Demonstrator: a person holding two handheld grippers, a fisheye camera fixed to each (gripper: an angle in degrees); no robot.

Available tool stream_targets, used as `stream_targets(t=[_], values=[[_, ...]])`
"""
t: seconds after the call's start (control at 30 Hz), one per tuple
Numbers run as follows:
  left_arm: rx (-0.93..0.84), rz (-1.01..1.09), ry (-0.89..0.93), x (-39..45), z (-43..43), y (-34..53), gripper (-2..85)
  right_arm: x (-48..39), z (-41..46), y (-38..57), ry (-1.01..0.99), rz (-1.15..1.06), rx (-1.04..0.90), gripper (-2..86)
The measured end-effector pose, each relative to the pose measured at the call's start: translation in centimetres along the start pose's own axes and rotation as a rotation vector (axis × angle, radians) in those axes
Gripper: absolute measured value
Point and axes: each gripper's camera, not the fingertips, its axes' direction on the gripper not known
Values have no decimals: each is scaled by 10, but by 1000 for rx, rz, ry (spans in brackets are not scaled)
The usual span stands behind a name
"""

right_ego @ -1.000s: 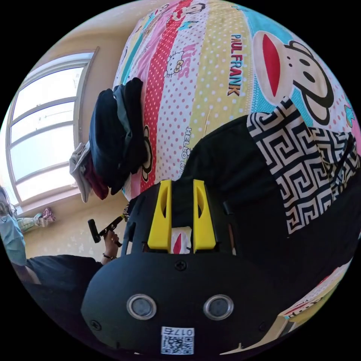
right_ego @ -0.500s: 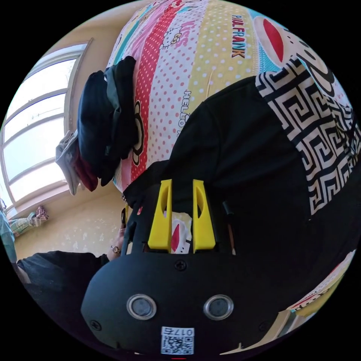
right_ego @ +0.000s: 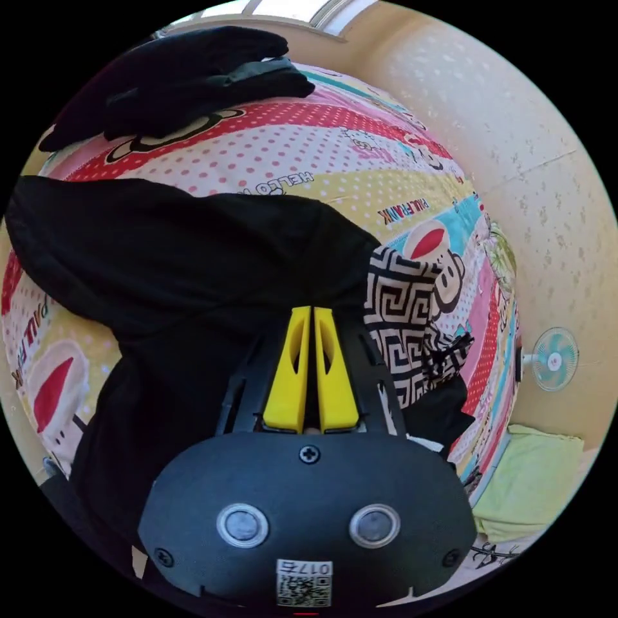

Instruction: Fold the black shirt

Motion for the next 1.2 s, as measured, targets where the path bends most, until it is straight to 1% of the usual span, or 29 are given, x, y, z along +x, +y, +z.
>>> stream_targets(t=[0.03,0.07,0.1,0.13,0.17,0.2,0.23,0.27,0.33,0.37,0.43,0.47,0.5,0.53,0.6,0.67,0.7,0.73,0.77,0.83,0.87,0.93,0.97,1.0,1.03,1.07,1.1,1.13,1.2], values=[[-45,80,27,23,13,10,-8,7,-6,3,-41,47,7,14],[-73,117,36,35,21,17,-8,26,-19,16,-128,160,56,12],[-147,197,47,59,43,34,-8,45,-31,33,-210,257,98,11],[-236,302,54,83,70,56,-8,54,-36,42,-247,298,113,10],[-282,358,56,94,85,70,-8,71,-43,64,-294,379,129,9],[-370,453,53,113,117,101,-8,86,-49,89,-304,453,139,7],[-466,513,63,126,151,136,-8,93,-51,102,-302,482,143,7],[-524,532,84,131,169,155,-7,105,-53,130,-291,535,146,6],[-741,592,196,142,235,232,-5,122,-52,173,-270,622,135,6],[-784,608,205,143,249,251,-4,133,-47,203,-264,688,106,6],[-903,691,166,133,302,330,3,147,-35,245,-275,801,35,6],[-931,723,143,128,315,351,6,155,-26,272,-300,872,-9,7],[-1029,769,70,115,341,390,24,162,-18,299,-332,932,-35,9],[-1143,767,-6,96,363,426,51,165,-15,311,-345,957,-45,10],[-1227,711,-53,73,372,461,88,178,-6,355,-361,1022,-88,17],[-1231,679,-82,60,360,476,96,189,-3,381,-367,1035,-110,29],[-1216,683,-148,52,345,479,99,196,-3,397,-383,1021,-112,39],[-1182,698,-245,45,327,475,106,199,-3,404,-395,1008,-112,44],[-1156,706,-297,42,315,472,110,204,-2,416,-425,976,-117,59],[-1013,708,-530,25,263,448,119,205,2,433,-491,908,-134,78],[-972,697,-592,20,248,441,122,204,4,444,-545,863,-145,88],[-855,614,-786,-1,199,418,140,199,7,461,-613,808,-162,95],[-853,593,-817,-7,191,415,142,194,10,472,-643,775,-185,97],[-908,536,-865,-23,182,414,145,189,14,482,-668,737,-209,91],[-990,504,-865,-37,180,417,123,187,15,486,-676,718,-214,89],[-1004,509,-872,-39,179,418,112,186,14,494,-668,689,-217,73],[-1035,528,-913,-36,178,419,55,187,11,500,-679,645,-230,59],[-1115,553,-887,-27,179,420,21,189,9,502,-697,622,-231,53],[-1170,636,-881,-8,171,420,9,206,-14,518,-695,655,-184,41]])
